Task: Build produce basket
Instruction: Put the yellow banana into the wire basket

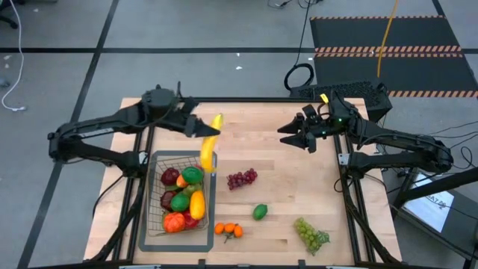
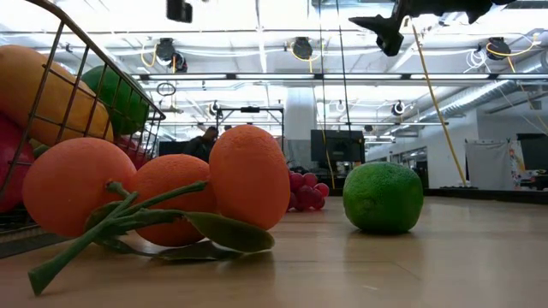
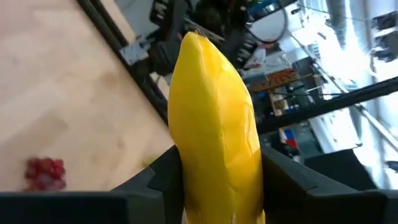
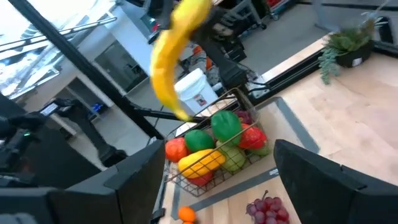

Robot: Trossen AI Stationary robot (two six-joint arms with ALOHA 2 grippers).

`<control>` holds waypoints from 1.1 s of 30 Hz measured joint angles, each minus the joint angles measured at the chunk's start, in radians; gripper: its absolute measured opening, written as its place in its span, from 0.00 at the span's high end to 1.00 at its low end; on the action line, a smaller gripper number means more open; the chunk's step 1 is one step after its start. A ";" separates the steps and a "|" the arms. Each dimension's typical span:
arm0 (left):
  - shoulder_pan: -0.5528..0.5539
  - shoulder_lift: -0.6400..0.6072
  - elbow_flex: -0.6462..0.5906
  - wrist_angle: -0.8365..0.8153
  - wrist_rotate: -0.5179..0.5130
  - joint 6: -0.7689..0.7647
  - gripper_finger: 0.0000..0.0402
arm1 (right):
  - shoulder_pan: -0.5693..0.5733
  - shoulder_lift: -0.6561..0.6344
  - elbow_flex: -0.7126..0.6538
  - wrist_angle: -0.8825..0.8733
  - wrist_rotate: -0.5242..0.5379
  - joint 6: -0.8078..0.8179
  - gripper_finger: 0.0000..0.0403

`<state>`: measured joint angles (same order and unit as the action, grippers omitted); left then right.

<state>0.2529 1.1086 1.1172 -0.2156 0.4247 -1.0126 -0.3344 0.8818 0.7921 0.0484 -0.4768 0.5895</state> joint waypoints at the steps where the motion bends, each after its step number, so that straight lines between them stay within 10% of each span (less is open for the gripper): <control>1: 0.000 -0.013 0.000 -0.012 0.010 -0.015 0.61 | 0.000 0.000 0.000 -0.002 0.008 -0.003 0.27; 16: -0.001 -0.124 0.001 -0.447 0.229 -0.268 0.60 | 0.000 0.000 0.000 -0.031 0.009 -0.008 0.27; 33: -0.003 -0.124 0.001 -0.412 0.230 -0.052 0.60 | 0.000 0.000 0.000 -0.031 0.009 -0.007 0.27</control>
<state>0.2501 0.9848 1.1179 -0.6281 0.6548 -1.0650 -0.3344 0.8818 0.7918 0.0174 -0.4682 0.5824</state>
